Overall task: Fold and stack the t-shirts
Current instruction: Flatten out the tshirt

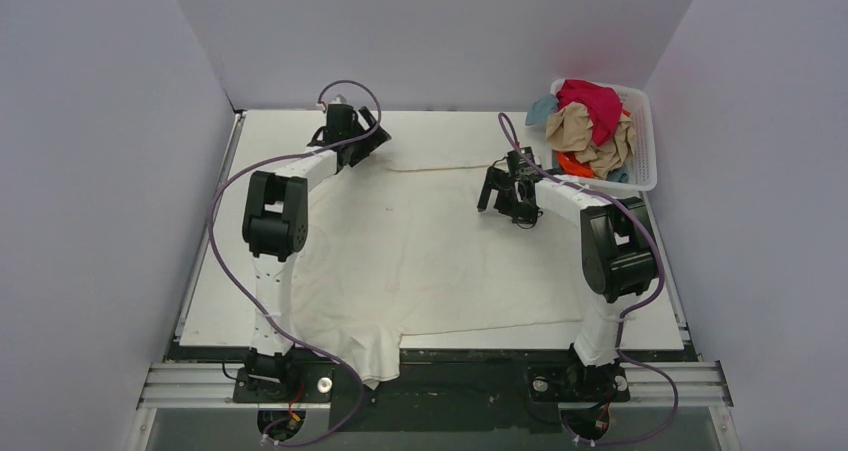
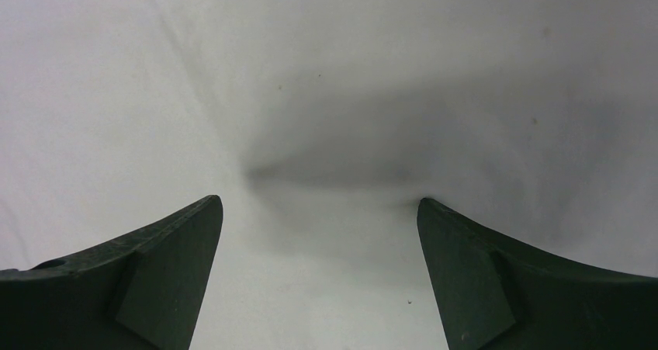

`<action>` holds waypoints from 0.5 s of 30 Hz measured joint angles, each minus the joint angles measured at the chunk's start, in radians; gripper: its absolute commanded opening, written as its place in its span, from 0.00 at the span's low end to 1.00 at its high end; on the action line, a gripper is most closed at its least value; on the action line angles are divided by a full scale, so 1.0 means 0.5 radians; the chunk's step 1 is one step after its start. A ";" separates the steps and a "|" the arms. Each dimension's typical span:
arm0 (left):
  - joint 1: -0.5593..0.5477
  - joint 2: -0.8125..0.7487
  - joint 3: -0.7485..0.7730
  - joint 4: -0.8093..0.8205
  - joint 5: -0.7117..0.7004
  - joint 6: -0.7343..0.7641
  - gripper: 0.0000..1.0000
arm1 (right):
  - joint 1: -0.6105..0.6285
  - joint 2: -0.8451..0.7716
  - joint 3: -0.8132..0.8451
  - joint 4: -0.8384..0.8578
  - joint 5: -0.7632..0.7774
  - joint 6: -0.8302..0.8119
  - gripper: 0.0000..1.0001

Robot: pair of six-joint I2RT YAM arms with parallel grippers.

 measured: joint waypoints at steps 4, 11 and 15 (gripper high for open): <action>-0.007 0.249 0.401 0.021 0.032 -0.008 0.94 | 0.000 0.000 0.001 -0.003 0.000 -0.004 0.92; -0.024 1.044 1.725 -0.050 0.284 0.043 0.94 | -0.002 0.000 0.001 -0.004 0.002 -0.012 0.92; -0.047 0.955 1.516 0.002 0.323 0.157 0.95 | -0.007 0.000 0.001 -0.004 0.002 -0.014 0.92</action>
